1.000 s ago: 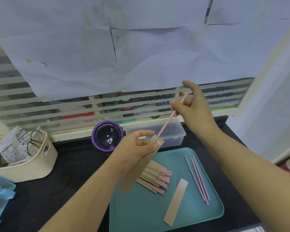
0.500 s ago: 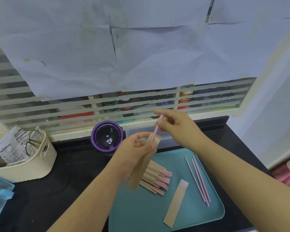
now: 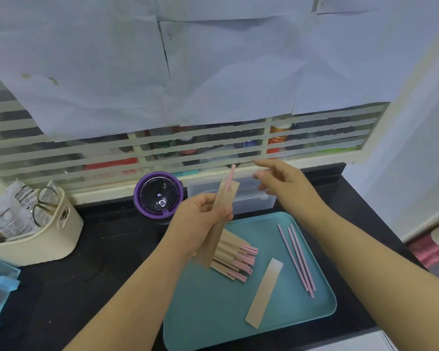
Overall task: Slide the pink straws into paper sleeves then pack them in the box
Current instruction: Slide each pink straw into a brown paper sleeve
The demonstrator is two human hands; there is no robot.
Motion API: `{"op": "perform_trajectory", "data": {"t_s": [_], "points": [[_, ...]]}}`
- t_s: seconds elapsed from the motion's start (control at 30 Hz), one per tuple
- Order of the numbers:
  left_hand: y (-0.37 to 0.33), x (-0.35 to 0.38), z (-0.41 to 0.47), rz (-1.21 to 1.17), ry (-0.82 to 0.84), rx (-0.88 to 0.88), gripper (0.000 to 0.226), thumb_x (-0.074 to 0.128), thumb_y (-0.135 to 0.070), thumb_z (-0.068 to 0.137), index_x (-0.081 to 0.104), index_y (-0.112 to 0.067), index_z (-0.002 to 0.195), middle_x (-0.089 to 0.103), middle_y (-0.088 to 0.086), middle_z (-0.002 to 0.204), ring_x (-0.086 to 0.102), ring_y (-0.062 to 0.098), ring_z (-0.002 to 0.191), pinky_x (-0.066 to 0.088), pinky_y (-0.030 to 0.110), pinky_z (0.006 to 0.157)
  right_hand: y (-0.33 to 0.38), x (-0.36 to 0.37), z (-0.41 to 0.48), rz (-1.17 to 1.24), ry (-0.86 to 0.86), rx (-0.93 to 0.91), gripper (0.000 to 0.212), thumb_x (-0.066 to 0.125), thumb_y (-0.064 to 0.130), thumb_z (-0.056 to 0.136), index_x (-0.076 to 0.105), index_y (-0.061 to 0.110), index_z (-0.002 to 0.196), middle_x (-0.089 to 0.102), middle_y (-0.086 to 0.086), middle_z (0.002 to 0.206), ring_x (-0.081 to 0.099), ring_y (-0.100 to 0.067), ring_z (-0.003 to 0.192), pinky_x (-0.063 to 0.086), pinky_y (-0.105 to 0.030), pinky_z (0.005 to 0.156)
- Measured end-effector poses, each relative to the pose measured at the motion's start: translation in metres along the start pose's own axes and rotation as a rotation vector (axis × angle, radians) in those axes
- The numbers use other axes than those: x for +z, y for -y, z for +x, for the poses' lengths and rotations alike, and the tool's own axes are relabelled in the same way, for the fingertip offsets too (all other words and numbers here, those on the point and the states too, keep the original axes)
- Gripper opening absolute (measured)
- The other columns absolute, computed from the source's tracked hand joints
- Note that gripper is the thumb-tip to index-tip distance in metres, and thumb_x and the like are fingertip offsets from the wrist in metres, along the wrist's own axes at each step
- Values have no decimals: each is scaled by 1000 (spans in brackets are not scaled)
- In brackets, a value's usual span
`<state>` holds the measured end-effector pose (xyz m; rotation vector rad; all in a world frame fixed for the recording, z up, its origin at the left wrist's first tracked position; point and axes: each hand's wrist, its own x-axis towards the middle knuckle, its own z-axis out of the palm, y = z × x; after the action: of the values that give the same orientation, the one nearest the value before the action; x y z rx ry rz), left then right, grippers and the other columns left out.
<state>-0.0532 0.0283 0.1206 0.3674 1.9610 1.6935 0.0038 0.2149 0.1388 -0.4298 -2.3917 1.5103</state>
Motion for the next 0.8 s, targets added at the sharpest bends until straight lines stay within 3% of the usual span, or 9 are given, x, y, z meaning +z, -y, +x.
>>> {"op": "perform_trajectory", "data": {"t_s": [0.07, 0.17, 0.23, 0.37, 0.43, 0.53, 0.67, 0.8], "points": [[4, 2, 1, -25, -7, -8, 17, 70, -18, 82, 68, -19, 100, 75, -1, 83, 69, 15, 84, 49, 44, 96, -34, -10, 0, -115, -9, 134, 26, 54, 24, 93, 61, 19, 117, 67, -1, 102, 64, -14, 91, 50, -27, 86], [14, 5, 0, -94, -18, -41, 16, 69, -12, 83, 68, -17, 98, 74, -3, 80, 69, 11, 79, 52, 35, 88, -96, -9, -12, -398, 92, 402, 24, 54, 19, 90, 68, 2, 99, 69, -15, 101, 64, -29, 90, 45, -29, 74], [19, 8, -1, -118, -26, -70, 19, 67, -10, 84, 67, -13, 102, 73, -3, 77, 68, 8, 73, 52, 27, 78, -128, -1, -26, -587, 174, 504, 22, 52, 15, 87, 66, 2, 97, 67, -18, 101, 61, -33, 86, 45, -29, 72], [26, 9, -2, -138, -44, -104, 16, 65, -7, 85, 66, -13, 101, 72, -1, 79, 68, 6, 69, 50, 21, 69, -156, 13, -49, -859, 258, 521, 16, 45, 5, 85, 53, 11, 98, 56, -10, 97, 55, -29, 76, 49, -33, 67], [28, 8, -3, -147, -56, -104, 15, 64, -7, 86, 66, -14, 99, 72, 0, 82, 68, 6, 70, 52, 22, 72, -158, 18, -54, -934, 271, 480, 13, 40, 2, 86, 40, 14, 92, 47, -4, 82, 49, -27, 70, 47, -32, 64], [32, 5, -7, -158, -77, -104, 13, 64, -7, 86, 66, -15, 97, 72, 0, 81, 68, 9, 73, 53, 31, 84, -158, 24, -55, -1029, 300, 437, 20, 38, 0, 87, 38, 13, 102, 40, 1, 71, 46, -26, 69, 38, -30, 64], [34, 1, -11, -130, -83, -109, 15, 65, -11, 85, 66, -15, 100, 73, -1, 78, 67, 15, 81, 49, 43, 98, -158, 32, -57, -1005, 343, 447, 22, 40, 1, 87, 29, 13, 101, 41, -1, 69, 49, -28, 69, 38, -33, 60], [30, -2, -13, -121, -91, -100, 15, 65, -10, 85, 66, -15, 99, 73, 1, 80, 67, 15, 82, 47, 47, 100, -139, 27, -42, -564, 215, 532, 27, 43, 4, 85, 37, 14, 109, 51, -7, 71, 51, -26, 60, 37, -31, 51]]}}
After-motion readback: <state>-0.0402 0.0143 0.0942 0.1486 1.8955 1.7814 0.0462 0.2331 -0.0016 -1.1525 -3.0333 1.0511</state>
